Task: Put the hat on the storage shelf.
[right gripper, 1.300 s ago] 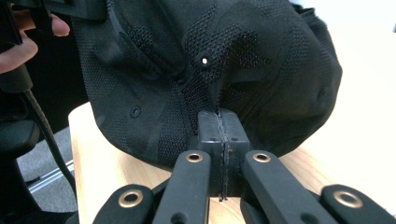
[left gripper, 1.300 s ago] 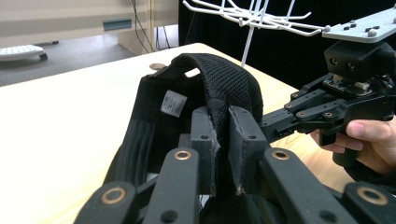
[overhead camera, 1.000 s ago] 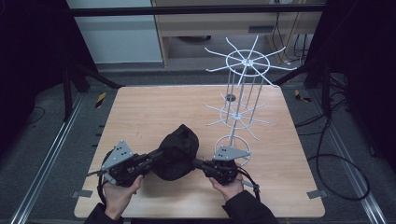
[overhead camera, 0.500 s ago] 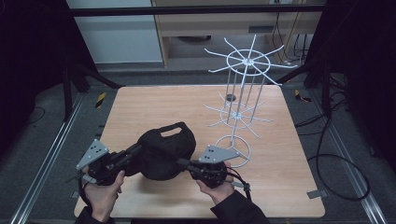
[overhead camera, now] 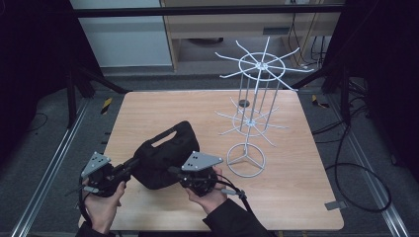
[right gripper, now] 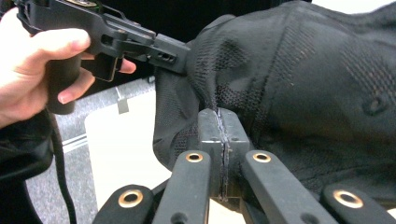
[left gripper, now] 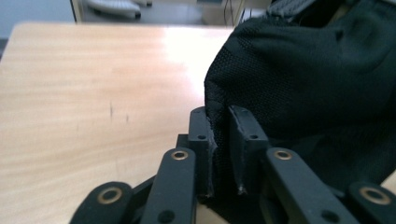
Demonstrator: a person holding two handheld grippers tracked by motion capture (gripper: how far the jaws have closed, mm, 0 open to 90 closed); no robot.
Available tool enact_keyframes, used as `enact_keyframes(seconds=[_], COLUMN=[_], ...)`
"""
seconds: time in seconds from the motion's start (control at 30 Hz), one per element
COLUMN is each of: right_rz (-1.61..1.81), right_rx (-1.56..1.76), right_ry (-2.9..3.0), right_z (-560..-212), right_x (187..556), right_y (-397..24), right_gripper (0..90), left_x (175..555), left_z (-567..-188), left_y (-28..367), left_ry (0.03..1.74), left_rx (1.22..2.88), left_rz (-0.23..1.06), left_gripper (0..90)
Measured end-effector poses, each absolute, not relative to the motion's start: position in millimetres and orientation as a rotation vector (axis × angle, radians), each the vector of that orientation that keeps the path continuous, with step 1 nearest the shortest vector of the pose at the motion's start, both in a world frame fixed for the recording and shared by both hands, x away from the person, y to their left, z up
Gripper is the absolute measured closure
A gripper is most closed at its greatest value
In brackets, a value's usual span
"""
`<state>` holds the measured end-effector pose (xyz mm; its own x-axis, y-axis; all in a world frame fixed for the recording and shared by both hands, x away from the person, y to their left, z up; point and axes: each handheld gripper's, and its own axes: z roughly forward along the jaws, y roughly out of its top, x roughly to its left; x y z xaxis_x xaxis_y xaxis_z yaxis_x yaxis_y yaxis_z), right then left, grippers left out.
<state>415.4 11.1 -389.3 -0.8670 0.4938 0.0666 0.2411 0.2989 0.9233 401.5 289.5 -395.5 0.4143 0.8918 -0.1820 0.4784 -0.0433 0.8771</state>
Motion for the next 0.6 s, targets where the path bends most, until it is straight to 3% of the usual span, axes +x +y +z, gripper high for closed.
enact_keyframes(seconds=[0.27,0.6], right_rz=[1.560,1.550], right_rx=[0.661,0.620], right_ry=[2.377,2.414], right_z=[-393.7,-397.3], right_x=[417.3,415.9], right_y=[13.3,13.1], right_gripper=[90.0,90.0], left_x=[390.1,407.0], left_z=[-372.3,-341.9], left_y=[292.9,271.4], left_ry=[1.086,0.988], left_rx=[1.626,1.680], left_rz=[0.636,0.636], left_gripper=[48.4,42.2])
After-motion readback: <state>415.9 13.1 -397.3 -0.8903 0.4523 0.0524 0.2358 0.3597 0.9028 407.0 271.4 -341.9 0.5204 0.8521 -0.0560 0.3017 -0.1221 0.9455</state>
